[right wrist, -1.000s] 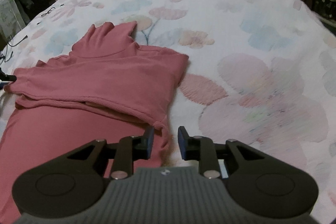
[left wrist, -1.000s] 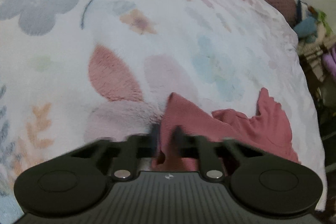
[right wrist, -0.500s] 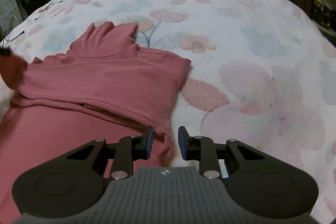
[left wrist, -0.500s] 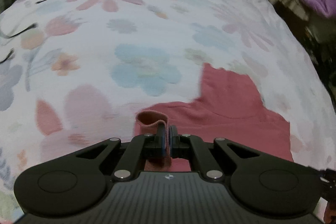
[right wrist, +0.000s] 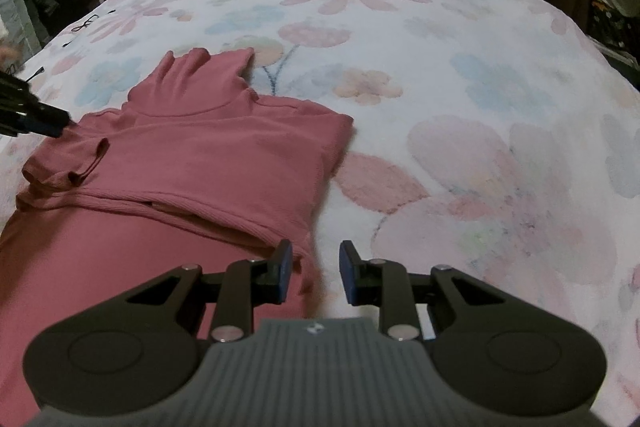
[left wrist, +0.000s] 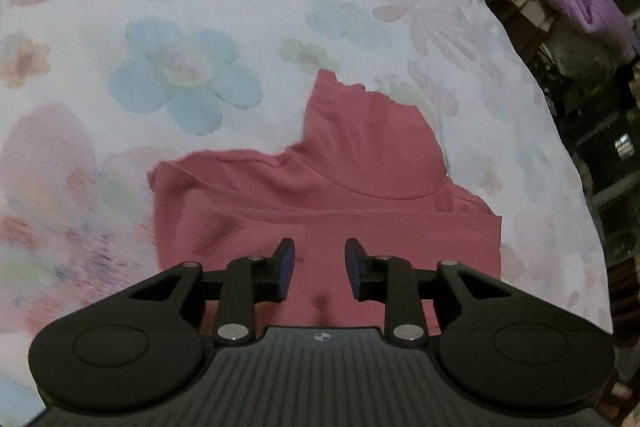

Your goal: Fold small clothes

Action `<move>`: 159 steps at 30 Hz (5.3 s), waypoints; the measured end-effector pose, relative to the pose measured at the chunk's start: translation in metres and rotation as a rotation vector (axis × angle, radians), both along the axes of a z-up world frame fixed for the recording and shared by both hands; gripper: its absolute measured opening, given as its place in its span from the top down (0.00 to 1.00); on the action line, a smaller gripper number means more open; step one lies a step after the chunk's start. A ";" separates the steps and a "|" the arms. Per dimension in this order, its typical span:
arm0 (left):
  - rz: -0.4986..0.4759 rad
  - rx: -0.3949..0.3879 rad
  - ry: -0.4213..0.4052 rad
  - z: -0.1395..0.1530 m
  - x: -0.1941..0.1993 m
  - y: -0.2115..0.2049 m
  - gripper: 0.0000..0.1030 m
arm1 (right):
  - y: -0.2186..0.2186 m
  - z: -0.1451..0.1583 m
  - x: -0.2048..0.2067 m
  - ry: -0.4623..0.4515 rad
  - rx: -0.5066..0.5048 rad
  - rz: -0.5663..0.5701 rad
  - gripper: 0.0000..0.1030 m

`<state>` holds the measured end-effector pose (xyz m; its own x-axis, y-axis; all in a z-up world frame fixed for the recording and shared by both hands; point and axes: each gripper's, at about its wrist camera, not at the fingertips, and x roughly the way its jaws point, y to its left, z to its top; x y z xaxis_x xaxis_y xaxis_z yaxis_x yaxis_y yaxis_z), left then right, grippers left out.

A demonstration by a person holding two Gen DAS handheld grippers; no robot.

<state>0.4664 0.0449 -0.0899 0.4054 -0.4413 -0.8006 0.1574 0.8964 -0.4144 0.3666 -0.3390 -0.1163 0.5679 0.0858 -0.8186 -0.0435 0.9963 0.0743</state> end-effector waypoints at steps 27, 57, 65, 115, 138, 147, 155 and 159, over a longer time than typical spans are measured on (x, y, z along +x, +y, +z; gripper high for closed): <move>-0.075 0.188 -0.036 -0.012 -0.024 0.034 0.83 | 0.011 -0.009 0.028 0.039 0.019 -0.009 0.94; -0.079 0.170 -0.157 0.001 0.078 0.004 0.55 | 0.042 -0.004 0.184 0.015 0.019 0.138 0.61; -0.063 0.039 -0.126 -0.027 0.123 -0.026 0.50 | 0.063 -0.016 0.252 0.057 0.172 0.112 0.62; -0.238 0.263 -0.193 0.010 -0.034 -0.041 0.94 | 0.105 0.030 0.087 0.026 -0.071 0.430 1.00; -0.276 0.328 -0.170 -0.009 -0.054 -0.064 0.87 | 0.112 0.011 0.080 0.089 0.008 0.372 0.90; -0.376 0.378 -0.262 0.054 -0.134 -0.061 0.78 | 0.112 0.074 0.000 0.046 0.011 0.442 0.78; -0.502 0.379 -0.241 0.064 -0.228 -0.050 0.78 | 0.113 0.097 -0.104 0.065 -0.014 0.490 0.74; -0.567 0.388 -0.223 0.056 -0.271 -0.043 0.77 | 0.111 0.090 -0.155 0.095 -0.011 0.504 0.73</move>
<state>0.1958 0.0017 -0.0336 0.3707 -0.3329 -0.8671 0.6857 0.7278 0.0137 0.2116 -0.2276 -0.0268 0.3811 0.3214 -0.8669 -0.5124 0.8539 0.0913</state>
